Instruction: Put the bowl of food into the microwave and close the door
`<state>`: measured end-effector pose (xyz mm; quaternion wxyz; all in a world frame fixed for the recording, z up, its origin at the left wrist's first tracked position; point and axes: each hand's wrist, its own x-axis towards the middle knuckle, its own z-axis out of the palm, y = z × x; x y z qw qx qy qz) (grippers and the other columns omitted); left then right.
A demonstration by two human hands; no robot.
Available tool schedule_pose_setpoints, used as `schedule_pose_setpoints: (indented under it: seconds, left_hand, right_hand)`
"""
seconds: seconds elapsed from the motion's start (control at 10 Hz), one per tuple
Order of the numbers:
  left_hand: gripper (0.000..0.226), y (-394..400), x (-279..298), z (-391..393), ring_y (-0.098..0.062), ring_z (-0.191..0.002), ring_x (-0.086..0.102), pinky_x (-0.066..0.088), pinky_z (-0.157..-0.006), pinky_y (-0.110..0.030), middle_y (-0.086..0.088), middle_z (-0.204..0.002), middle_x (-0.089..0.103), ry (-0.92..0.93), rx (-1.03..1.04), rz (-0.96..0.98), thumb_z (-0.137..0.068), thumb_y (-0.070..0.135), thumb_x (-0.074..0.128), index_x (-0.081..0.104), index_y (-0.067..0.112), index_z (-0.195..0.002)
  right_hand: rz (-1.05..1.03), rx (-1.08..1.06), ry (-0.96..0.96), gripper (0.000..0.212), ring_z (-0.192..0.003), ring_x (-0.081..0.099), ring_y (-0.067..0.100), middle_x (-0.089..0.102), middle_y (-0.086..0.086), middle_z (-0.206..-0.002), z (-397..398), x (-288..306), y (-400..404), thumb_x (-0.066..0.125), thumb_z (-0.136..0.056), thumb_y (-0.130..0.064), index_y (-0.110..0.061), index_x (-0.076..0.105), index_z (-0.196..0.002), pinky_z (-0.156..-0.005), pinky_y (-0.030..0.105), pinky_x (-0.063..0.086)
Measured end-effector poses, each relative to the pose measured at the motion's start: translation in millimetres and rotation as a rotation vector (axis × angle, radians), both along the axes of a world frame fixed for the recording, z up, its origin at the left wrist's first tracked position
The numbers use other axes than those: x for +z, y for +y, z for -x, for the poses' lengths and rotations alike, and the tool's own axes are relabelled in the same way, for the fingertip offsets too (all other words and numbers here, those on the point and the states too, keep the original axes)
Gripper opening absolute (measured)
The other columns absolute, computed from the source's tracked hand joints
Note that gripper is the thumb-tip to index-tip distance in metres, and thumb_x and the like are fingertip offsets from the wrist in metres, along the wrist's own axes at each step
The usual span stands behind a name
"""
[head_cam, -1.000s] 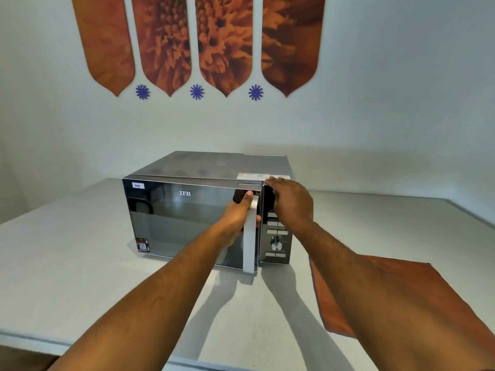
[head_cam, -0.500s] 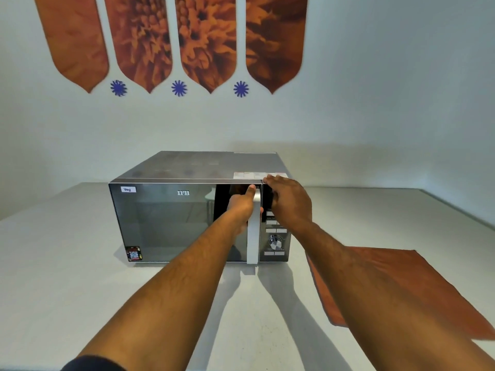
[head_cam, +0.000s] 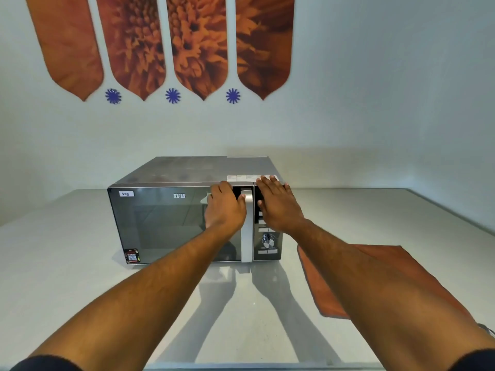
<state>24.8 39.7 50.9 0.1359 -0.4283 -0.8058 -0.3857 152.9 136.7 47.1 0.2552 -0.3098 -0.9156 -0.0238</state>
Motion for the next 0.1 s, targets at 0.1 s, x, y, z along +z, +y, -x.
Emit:
schedule_pose_setpoints:
  seconds: [0.1]
  left_hand:
    - [0.068,-14.2,16.2,7.9,-0.033,-0.138,0.043,0.044,-0.108,-0.043,-0.015,-0.15,0.041,0.266,0.025,0.107,-0.093,0.051,0.057,0.039,0.012,-0.146]
  right_hand:
    - [0.057,-0.046,0.026,0.072,-0.161,-0.001,0.024,0.005,0.003,-0.174,-0.2,5.6,-6.9,0.03,-0.105,-0.052,-0.019,0.004,-0.164,-0.129,0.051,0.001]
